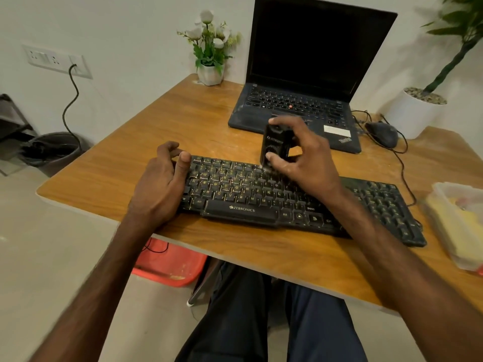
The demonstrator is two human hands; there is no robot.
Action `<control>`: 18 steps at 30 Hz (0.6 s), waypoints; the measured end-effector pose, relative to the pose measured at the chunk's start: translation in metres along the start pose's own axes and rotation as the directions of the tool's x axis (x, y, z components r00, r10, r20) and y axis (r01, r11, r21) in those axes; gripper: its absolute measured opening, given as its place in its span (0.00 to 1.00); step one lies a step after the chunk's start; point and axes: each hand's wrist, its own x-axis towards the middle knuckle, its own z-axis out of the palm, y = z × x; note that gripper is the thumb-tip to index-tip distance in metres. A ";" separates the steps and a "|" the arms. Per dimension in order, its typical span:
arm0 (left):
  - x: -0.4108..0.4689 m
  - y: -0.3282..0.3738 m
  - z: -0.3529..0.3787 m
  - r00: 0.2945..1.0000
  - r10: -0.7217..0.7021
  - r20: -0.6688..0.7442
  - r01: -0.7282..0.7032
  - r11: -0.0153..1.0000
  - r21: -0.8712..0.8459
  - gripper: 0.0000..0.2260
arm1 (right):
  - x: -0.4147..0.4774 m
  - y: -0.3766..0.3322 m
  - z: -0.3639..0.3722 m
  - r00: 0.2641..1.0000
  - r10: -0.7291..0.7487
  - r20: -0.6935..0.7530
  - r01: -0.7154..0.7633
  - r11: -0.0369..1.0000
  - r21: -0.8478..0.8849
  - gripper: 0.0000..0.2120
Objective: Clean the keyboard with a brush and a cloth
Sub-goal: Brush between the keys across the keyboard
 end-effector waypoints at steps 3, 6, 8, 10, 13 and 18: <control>0.000 0.002 0.000 1.000 0.002 0.000 -0.002 1.000 -0.008 0.47 | 0.007 0.006 -0.001 1.000 -0.004 0.007 0.004 1.000 -0.005 0.27; 0.001 0.002 0.000 1.000 0.004 -0.001 -0.004 1.000 -0.009 0.46 | -0.001 -0.003 0.007 0.994 -0.090 0.065 0.089 0.996 0.017 0.27; 0.001 0.001 0.001 1.000 0.001 0.000 -0.001 1.000 -0.010 0.46 | 0.004 0.000 0.007 0.992 -0.100 0.072 0.102 0.994 -0.037 0.27; 0.001 0.001 0.000 1.000 0.000 0.002 0.000 1.000 -0.009 0.46 | 0.010 0.004 0.005 0.996 -0.081 0.047 0.085 0.993 -0.084 0.27; 0.000 0.002 0.000 1.000 -0.002 0.008 0.002 1.000 -0.004 0.47 | 0.007 -0.001 0.008 0.987 -0.129 0.095 0.136 0.988 -0.074 0.27; 0.001 0.000 0.000 1.000 -0.006 0.007 0.006 1.000 -0.008 0.48 | 0.012 0.005 0.004 0.983 -0.130 0.127 0.145 0.982 -0.121 0.28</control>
